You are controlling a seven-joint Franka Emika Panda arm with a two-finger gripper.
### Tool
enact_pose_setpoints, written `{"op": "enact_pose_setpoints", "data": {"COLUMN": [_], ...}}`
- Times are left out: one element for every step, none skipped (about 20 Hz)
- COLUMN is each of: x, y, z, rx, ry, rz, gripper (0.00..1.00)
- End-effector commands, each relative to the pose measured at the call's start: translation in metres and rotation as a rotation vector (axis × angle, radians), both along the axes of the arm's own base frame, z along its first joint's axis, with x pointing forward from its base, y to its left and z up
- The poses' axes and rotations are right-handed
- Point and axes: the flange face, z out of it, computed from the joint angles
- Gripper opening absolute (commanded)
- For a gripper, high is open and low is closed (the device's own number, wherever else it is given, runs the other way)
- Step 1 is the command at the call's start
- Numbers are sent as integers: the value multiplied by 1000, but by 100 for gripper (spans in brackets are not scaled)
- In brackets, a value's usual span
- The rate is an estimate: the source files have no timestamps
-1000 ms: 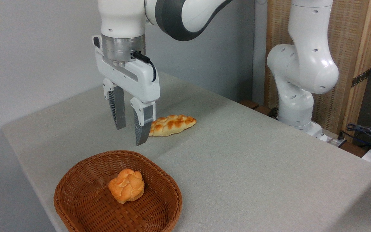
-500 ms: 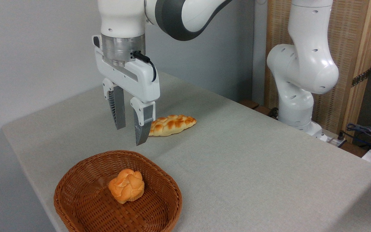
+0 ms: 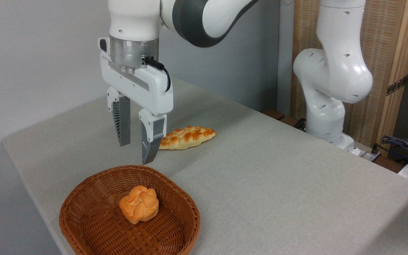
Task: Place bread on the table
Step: 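Move the open gripper over the basket and lower onto the orange bun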
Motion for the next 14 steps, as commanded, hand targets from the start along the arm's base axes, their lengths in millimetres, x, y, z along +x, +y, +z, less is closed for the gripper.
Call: {"op": "enact_pose_setpoints", "data": {"x": [20, 25, 27, 30, 31, 33, 36, 37, 38, 38, 39, 39, 40, 41], "y": [13, 13, 12, 12, 11, 12, 16, 17, 18, 18, 20, 20, 21, 27], "z": [-26, -35, -40, -51, -55, -59, -66, -69, -73, -75, -78, -79, -84, -87], "rx": [13, 16, 18, 23, 24, 27, 30, 31, 33, 34, 36, 36, 38, 40], "ry": [-10, -9, -3, 12, 16, 21, 26, 29, 37, 38, 45, 47, 54, 59], "rz": [33, 35, 35, 35, 35, 37, 45, 46, 49, 49, 52, 52, 55, 63], "gripper": [100, 100, 100, 100, 100, 100, 100, 100, 100, 100, 100, 100, 100, 100]}}
